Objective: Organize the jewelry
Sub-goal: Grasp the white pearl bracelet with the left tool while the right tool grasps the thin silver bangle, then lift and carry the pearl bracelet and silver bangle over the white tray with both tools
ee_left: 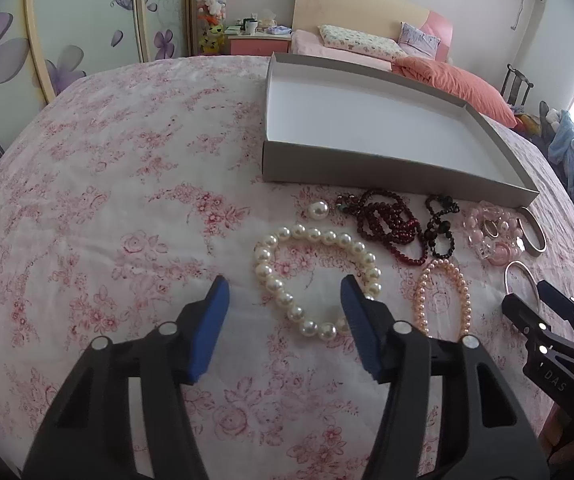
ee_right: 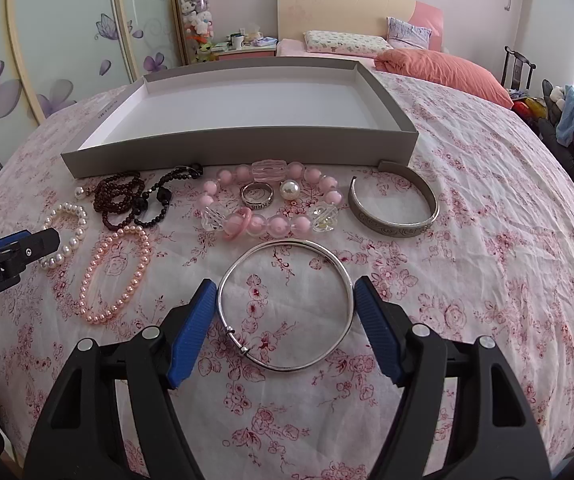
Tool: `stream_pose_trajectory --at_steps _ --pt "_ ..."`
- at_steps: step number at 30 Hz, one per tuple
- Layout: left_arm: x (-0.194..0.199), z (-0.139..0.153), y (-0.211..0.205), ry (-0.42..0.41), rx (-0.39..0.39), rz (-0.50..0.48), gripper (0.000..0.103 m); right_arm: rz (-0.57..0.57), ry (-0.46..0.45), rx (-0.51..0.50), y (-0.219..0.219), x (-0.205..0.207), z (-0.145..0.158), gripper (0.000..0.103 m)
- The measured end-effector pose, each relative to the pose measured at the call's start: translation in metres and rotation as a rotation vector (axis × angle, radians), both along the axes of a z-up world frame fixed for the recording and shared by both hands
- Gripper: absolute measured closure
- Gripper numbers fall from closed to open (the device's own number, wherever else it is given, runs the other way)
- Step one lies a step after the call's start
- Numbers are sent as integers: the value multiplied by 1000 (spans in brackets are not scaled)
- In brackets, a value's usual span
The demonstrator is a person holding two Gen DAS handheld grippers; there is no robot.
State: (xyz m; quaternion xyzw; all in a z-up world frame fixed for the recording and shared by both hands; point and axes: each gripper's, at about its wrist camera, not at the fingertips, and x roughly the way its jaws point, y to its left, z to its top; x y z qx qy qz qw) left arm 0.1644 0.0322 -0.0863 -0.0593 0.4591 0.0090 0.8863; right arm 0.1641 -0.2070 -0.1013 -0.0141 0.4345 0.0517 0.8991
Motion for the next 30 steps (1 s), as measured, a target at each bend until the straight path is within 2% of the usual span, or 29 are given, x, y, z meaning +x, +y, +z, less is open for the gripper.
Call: stream_pose_trajectory --at_steps 2,5,7,9,14,30 --pt "1 1 0 0 12 13 53 -2 1 1 -3 2 -1 32" --pt "4 2 4 2 17 36 71 -3 1 4 -7 5 -2 31" --pt "4 2 8 2 12 44 88 -1 -2 3 -8 5 -2 32" --pt "4 2 11 3 -6 43 92 1 -3 6 -9 5 -2 32" --pt "1 3 10 -5 -31 25 93 -4 -11 31 -12 1 -1 33" --pt "-31 47 -9 -212 -48 -62 93 -4 -101 80 -22 -10 18 33"
